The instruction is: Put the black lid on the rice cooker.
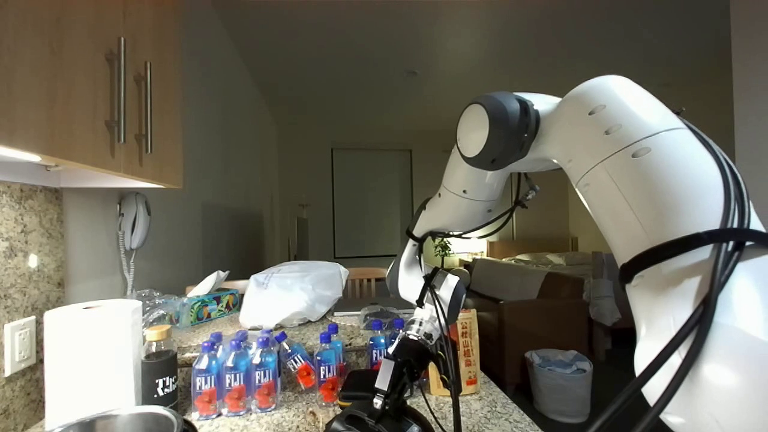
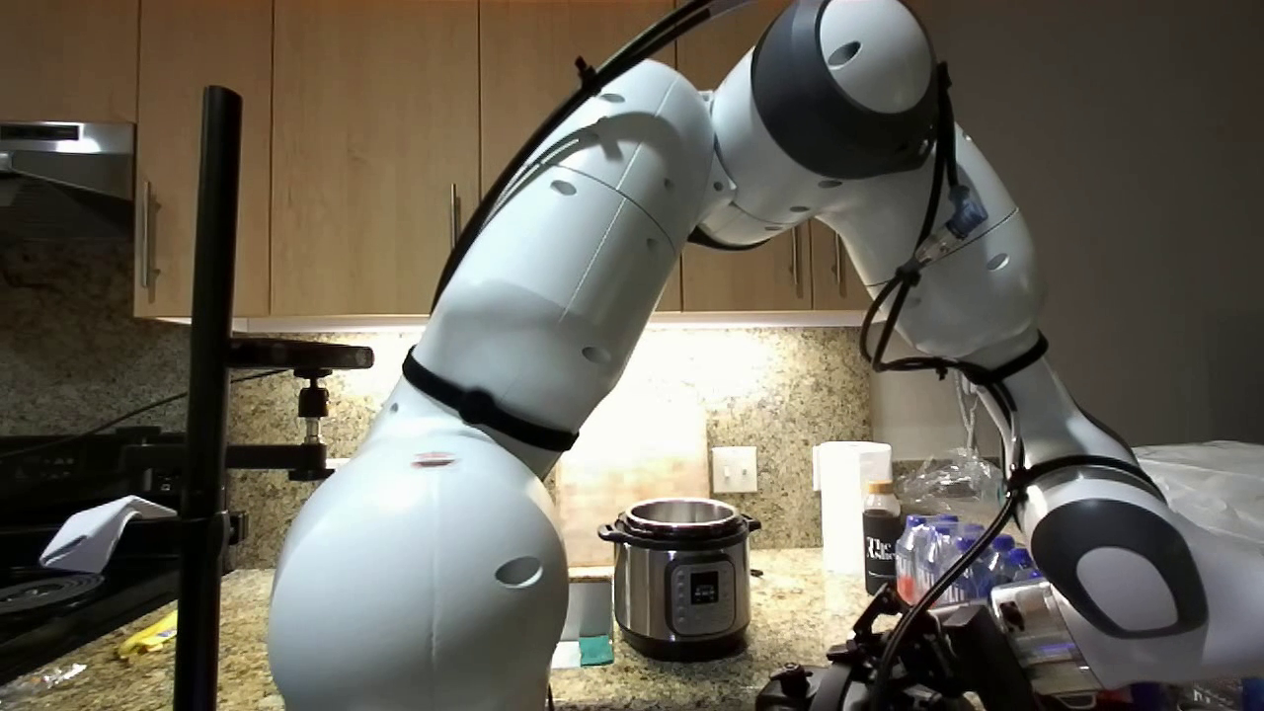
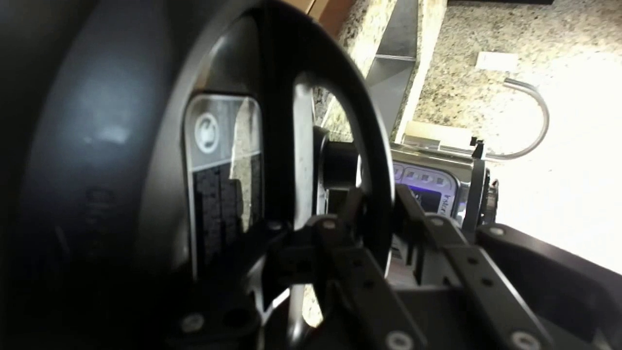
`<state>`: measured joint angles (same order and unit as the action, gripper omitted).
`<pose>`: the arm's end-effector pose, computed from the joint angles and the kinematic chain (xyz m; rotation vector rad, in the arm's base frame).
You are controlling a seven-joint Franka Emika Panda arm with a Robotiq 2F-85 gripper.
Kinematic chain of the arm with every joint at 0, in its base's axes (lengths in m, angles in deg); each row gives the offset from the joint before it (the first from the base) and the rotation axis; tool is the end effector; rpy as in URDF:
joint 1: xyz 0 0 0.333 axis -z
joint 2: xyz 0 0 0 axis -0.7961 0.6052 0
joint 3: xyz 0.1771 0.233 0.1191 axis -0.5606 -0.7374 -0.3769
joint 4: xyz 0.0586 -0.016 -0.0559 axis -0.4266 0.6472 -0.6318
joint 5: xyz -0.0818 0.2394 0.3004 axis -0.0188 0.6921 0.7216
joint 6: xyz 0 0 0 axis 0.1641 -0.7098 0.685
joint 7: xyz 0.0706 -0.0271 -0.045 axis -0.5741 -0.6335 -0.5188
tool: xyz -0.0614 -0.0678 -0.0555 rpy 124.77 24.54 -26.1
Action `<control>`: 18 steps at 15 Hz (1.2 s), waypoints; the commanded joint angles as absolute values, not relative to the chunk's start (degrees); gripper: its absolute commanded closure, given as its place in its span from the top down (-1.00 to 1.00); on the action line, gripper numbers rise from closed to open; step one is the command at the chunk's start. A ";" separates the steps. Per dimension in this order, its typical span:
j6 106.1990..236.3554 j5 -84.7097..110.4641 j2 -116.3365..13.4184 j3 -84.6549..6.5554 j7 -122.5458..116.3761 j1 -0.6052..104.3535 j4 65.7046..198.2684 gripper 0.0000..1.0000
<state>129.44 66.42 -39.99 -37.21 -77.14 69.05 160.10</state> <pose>0.4779 -0.1103 0.1736 -1.9732 -0.2885 0.1032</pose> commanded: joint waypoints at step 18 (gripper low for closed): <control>104.89 59.26 -25.89 -41.70 -73.09 68.85 126.12 -0.85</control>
